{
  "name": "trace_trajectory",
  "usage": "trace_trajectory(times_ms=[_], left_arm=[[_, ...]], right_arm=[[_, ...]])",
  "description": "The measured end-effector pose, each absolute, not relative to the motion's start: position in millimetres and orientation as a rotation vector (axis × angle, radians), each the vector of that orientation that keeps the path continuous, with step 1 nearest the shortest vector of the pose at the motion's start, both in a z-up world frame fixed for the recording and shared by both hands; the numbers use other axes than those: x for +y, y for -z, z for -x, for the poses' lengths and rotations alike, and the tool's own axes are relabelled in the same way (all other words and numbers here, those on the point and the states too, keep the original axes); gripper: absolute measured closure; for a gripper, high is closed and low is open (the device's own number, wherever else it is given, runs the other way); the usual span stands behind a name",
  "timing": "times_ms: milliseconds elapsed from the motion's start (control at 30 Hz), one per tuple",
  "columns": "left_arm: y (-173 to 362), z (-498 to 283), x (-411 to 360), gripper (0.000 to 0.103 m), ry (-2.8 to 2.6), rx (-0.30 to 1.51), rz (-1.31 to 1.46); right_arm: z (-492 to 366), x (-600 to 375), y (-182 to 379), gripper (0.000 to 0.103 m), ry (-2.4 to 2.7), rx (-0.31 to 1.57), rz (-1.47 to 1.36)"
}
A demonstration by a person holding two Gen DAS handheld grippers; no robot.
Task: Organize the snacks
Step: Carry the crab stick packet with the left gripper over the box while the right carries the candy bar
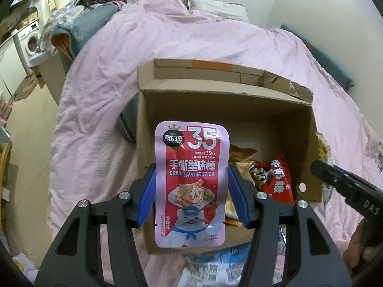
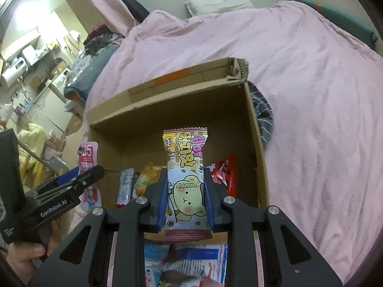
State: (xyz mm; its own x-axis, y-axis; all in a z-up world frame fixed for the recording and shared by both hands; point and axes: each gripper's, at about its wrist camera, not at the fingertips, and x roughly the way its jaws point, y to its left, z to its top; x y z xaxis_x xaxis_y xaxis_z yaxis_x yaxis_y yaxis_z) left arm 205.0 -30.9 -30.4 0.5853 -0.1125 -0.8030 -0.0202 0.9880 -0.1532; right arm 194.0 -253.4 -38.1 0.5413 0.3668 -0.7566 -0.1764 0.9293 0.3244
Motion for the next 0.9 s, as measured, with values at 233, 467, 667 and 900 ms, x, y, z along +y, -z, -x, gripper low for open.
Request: trace_trajectory(times_ms=[233, 467, 667, 900], left_arm=[[41, -212, -34, 0.05, 0.061, 0.941, 0.179], [42, -210, -45, 0.049, 0.078, 0.924, 0.112], [39, -207, -49, 0.049, 0.097, 0.909, 0.099], [37, -206, -47, 0.049, 0.087, 0.914, 0.101]], right_arm=[[-198, -246, 52, 0.075, -0.32, 0.994, -0.207], [-201, -245, 59, 0.075, -0.314, 1.03, -0.22], [-203, -249, 58, 0.075, -0.316, 1.026, -0.261], [-201, -254, 57, 0.075, -0.326, 1.01, -0.272]])
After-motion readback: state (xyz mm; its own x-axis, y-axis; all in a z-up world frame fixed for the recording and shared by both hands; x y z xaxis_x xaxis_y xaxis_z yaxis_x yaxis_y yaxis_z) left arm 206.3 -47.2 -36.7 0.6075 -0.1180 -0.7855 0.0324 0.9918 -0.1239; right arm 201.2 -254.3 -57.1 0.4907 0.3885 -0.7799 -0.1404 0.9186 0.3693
